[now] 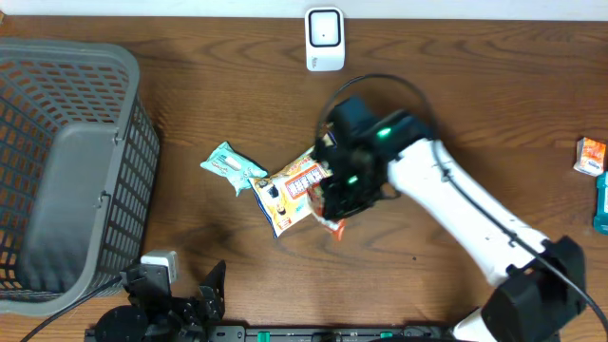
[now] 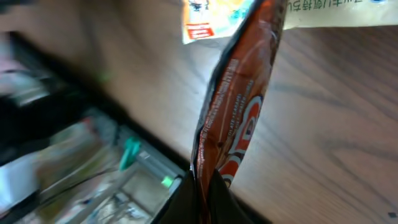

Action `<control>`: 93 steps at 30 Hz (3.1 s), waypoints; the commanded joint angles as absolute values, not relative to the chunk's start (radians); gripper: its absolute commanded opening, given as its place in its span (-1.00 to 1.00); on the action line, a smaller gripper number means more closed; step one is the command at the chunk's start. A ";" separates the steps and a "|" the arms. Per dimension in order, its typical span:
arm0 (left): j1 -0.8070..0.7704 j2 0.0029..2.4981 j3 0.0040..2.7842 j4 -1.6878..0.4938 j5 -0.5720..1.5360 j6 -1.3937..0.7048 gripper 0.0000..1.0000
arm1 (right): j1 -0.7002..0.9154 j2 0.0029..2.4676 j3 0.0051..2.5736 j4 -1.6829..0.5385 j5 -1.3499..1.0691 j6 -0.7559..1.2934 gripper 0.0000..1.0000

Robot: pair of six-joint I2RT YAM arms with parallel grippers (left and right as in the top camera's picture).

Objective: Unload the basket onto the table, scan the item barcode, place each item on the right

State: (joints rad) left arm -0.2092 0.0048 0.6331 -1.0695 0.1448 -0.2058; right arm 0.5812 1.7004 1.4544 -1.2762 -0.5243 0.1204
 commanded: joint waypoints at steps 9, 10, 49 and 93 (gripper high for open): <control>-0.205 0.005 0.638 -1.068 0.149 -0.204 0.96 | 0.312 1.695 1.401 -1.409 -0.832 -0.276 -0.98; -0.205 0.005 0.638 -1.068 0.149 -0.204 0.96 | 0.285 1.695 1.401 -1.443 -0.899 -0.371 -0.97; -0.205 0.005 0.638 -1.068 0.150 -0.204 0.96 | 0.144 1.708 0.748 -0.608 -1.408 -0.449 -0.98; -0.205 0.005 0.638 -1.068 0.150 -0.204 0.96 | 0.255 1.768 0.772 1.541 -1.560 1.494 0.44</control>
State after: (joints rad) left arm -0.2092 0.0048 0.6327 -1.0691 0.1448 -0.2058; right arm 0.2802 1.7683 0.7387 1.5307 -1.5463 1.3529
